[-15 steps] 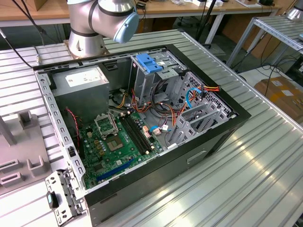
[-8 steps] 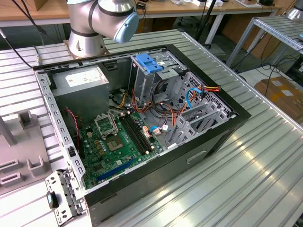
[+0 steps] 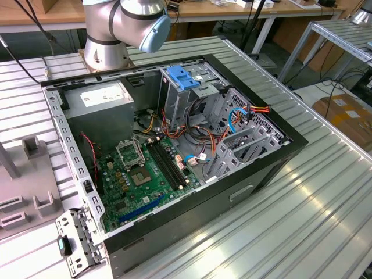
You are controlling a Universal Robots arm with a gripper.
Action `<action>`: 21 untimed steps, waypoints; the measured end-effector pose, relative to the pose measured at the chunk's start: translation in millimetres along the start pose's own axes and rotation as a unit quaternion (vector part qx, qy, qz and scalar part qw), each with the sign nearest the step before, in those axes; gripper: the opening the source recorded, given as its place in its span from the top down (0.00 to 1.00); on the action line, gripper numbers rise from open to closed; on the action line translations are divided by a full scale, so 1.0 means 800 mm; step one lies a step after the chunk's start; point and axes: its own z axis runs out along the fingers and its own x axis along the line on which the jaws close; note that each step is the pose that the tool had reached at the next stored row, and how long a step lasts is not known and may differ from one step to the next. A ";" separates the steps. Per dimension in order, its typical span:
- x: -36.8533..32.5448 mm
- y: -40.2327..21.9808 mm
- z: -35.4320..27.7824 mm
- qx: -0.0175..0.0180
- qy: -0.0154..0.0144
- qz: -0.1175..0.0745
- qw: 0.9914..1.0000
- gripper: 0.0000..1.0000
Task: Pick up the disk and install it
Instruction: 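Pick up the disk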
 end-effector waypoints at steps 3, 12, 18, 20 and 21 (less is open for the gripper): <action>0.0000 0.0000 0.0000 0.000 0.001 -0.018 1.000 0.89; 0.0000 0.0000 0.0000 -0.001 0.003 -0.060 0.998 0.89; -0.0001 0.0000 0.0000 -0.002 0.004 -0.084 0.996 0.89; -0.0002 0.0000 0.0000 -0.002 0.004 -0.086 0.996 0.89; -0.0002 0.0000 0.0000 -0.002 0.004 -0.086 0.996 0.89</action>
